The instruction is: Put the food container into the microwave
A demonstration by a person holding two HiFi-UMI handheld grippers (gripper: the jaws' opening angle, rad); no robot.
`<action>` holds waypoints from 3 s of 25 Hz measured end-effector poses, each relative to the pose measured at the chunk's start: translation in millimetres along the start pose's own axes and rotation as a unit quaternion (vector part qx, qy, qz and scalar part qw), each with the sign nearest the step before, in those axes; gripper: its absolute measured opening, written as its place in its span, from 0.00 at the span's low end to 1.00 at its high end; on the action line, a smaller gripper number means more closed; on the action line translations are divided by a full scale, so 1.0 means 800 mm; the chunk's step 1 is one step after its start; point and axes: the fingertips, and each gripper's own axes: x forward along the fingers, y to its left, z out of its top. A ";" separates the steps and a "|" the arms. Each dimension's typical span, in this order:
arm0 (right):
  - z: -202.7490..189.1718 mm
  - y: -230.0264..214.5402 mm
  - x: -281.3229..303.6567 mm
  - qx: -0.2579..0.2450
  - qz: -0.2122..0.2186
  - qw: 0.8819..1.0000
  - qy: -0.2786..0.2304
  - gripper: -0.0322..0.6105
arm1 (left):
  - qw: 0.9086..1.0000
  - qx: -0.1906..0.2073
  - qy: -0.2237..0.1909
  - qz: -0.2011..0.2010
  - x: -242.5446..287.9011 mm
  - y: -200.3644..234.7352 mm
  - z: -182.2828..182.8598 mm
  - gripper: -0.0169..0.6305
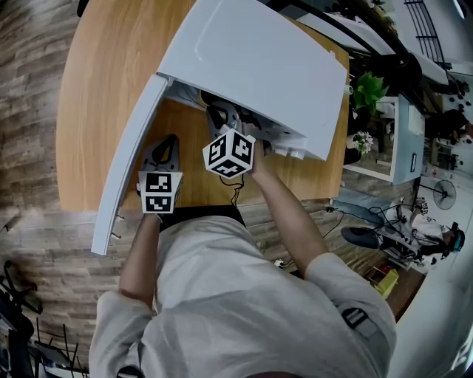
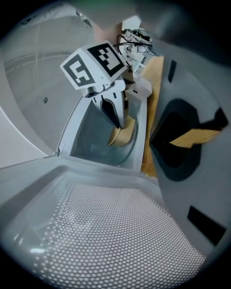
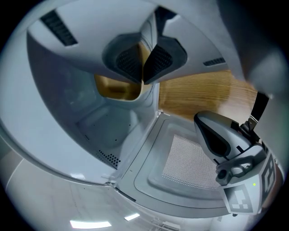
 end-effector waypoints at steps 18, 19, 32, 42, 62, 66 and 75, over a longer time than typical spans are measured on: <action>-0.003 -0.014 0.017 -0.013 -0.010 1.000 0.007 0.08 | 1.000 -0.003 0.003 0.004 0.000 -0.002 -0.002 0.05; -0.002 -0.014 0.018 -0.014 -0.010 1.000 0.007 0.08 | 1.000 -0.003 0.003 0.004 -0.001 -0.002 -0.002 0.05; 0.000 -0.017 0.025 -0.022 -0.011 1.000 0.007 0.08 | 1.000 -0.008 0.003 0.012 -0.001 0.000 -0.005 0.05; 0.001 -0.020 0.031 -0.022 -0.016 1.000 0.007 0.09 | 1.000 -0.010 0.004 0.018 -0.002 0.003 -0.008 0.05; 0.004 -0.021 0.028 0.025 -0.024 0.999 -0.004 0.19 | 1.000 -0.005 0.006 0.015 -0.005 0.003 -0.008 0.05; 0.005 -0.022 0.023 0.044 -0.029 0.999 -0.007 0.18 | 1.000 -0.009 0.005 0.014 -0.006 0.003 -0.007 0.05; 0.006 -0.015 0.007 0.090 -0.037 0.995 -0.019 0.18 | 1.000 -0.005 0.001 0.006 -0.009 0.000 -0.002 0.05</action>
